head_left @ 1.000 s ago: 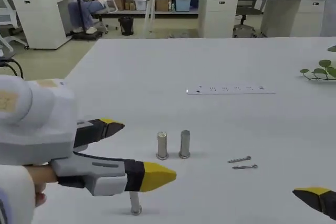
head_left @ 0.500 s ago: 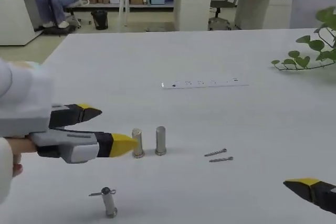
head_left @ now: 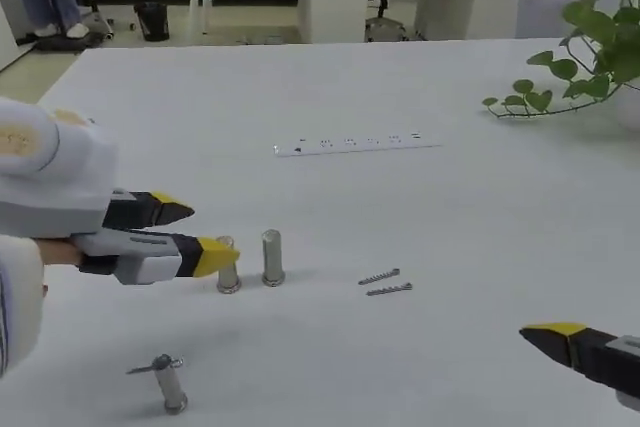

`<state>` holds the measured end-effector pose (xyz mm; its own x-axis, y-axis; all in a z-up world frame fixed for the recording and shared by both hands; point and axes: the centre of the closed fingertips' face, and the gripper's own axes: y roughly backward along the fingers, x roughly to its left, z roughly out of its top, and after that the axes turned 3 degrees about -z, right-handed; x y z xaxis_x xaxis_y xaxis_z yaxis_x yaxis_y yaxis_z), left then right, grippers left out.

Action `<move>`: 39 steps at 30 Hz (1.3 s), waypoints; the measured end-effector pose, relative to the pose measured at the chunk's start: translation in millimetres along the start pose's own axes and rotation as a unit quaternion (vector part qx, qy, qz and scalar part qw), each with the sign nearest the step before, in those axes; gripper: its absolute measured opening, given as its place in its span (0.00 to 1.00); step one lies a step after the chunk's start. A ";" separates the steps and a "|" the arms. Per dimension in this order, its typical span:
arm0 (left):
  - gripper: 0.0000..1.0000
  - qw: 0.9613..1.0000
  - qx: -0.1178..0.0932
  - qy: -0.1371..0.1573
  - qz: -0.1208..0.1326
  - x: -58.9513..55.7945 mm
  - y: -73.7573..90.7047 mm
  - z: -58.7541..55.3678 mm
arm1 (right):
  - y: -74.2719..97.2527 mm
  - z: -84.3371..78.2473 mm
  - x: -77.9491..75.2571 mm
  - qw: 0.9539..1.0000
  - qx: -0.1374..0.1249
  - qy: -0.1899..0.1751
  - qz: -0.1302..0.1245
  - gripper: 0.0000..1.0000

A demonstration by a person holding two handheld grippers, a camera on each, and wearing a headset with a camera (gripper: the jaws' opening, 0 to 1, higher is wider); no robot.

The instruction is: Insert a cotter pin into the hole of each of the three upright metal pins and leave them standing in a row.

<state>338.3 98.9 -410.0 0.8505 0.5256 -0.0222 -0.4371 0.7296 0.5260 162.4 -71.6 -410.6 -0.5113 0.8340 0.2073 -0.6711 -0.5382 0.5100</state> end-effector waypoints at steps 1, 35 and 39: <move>0.43 1.000 0.004 -0.001 -0.001 1.1 -2.7 -1.6 | 0.1 -0.5 -0.4 1.000 0.000 -0.003 -0.001 0.95; 0.10 0.999 0.050 0.001 0.003 5.0 -36.8 -29.5 | 0.7 -10.1 -10.3 1.000 0.006 -0.019 -0.015 0.92; 0.09 0.999 0.047 0.009 0.013 5.1 -35.1 -30.2 | -0.9 -11.1 -8.9 1.000 0.008 -0.019 -0.013 0.92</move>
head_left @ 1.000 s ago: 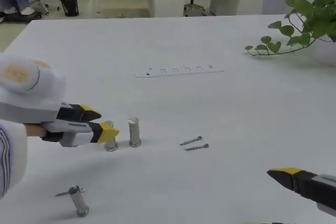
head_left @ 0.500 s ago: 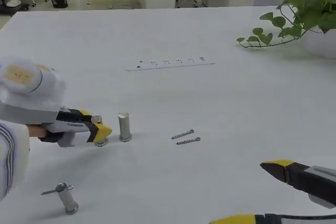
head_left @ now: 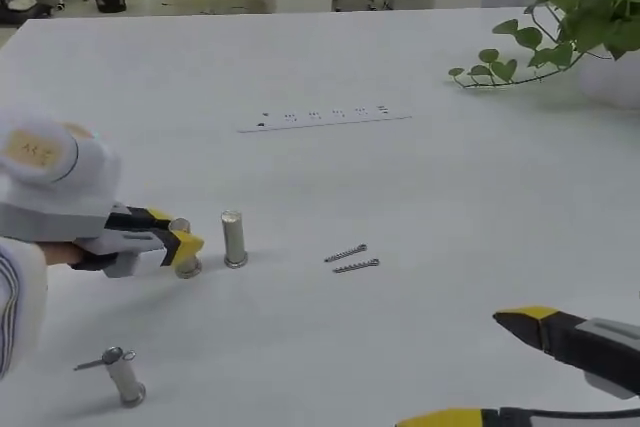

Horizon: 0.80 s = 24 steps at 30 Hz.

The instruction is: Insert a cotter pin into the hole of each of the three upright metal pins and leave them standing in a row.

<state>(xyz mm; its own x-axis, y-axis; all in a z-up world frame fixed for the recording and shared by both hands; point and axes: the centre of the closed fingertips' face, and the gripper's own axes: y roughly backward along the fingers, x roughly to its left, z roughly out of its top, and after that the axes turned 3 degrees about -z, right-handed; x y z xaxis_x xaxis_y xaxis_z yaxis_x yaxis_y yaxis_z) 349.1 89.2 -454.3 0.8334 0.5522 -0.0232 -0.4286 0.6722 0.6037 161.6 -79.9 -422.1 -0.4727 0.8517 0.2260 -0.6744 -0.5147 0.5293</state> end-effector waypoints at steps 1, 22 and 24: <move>0.09 1.000 0.001 -0.001 0.001 -0.4 0.6 -0.3 | -0.1 0.0 0.4 1.000 0.000 0.000 0.001 0.92; 0.09 0.992 -0.077 -0.076 -0.070 -60.3 53.2 55.7 | 2.6 6.9 -0.7 1.000 -0.010 -0.009 0.003 0.91; 0.09 0.990 -0.088 -0.069 -0.084 -71.3 57.2 59.3 | 2.8 7.5 -0.2 1.000 -0.011 -0.008 0.003 0.91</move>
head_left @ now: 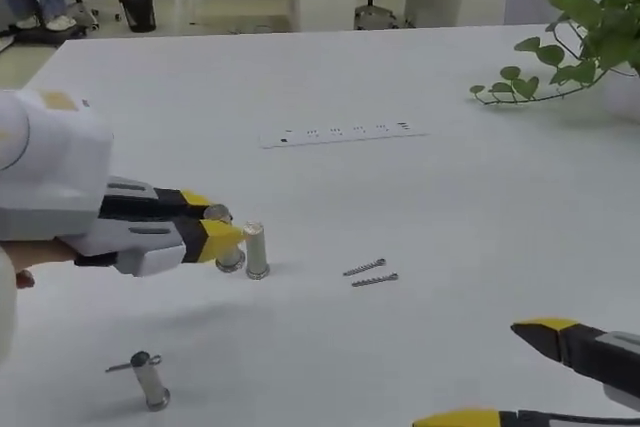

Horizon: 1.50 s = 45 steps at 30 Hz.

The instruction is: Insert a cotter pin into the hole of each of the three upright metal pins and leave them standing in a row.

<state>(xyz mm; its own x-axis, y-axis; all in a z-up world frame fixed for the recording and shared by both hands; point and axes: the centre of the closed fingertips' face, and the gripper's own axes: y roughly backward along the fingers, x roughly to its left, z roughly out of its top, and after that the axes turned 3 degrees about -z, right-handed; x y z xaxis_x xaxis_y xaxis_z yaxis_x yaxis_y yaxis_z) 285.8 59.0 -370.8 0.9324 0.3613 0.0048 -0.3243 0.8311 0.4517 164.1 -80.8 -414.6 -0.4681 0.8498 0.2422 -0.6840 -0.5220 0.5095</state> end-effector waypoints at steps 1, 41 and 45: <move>0.09 1.000 -0.003 0.004 -0.005 -4.5 0.3 1.1 | 0.1 0.8 0.6 1.000 -0.002 -0.001 0.001 0.91; 0.09 0.998 0.059 0.016 -0.028 -126.6 -28.5 -62.5 | 3.3 -12.4 19.2 0.999 -0.008 -0.011 0.029 0.90; 0.09 0.998 0.063 0.018 -0.025 -125.8 -31.1 -64.6 | 3.2 -15.4 18.2 0.999 -0.005 -0.013 0.028 0.90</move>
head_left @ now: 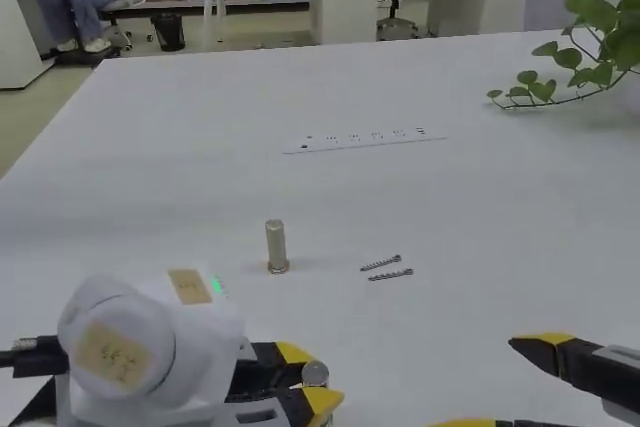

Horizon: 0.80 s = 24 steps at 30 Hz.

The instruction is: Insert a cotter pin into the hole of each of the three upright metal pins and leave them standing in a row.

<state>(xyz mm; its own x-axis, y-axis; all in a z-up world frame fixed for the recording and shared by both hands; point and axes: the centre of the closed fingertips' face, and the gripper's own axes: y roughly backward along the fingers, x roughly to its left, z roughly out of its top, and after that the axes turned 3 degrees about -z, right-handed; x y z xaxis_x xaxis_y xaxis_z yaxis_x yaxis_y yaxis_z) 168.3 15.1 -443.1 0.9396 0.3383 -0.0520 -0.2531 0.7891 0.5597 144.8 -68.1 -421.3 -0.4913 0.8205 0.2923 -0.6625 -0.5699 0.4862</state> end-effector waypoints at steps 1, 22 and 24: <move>0.09 1.000 0.002 -0.005 0.000 -0.5 -1.2 -0.5 | 0.1 -0.3 -0.2 1.000 0.000 -0.001 0.000 0.90; 0.10 0.999 0.017 -0.026 -0.009 -1.8 -9.9 -7.7 | 6.0 -5.3 -3.8 1.000 0.002 -0.004 -0.001 0.88; 0.10 0.999 0.015 -0.026 -0.010 -1.4 -9.4 -8.0 | 6.0 -6.1 -3.1 1.000 0.003 -0.004 -0.001 0.88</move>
<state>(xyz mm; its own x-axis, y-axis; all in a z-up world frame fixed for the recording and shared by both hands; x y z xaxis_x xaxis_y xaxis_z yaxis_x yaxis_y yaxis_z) 167.5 11.3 -454.9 0.9553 0.2949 -0.0205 -0.2279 0.7790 0.5842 138.9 -74.4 -424.2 -0.4862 0.8215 0.2978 -0.6593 -0.5685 0.4920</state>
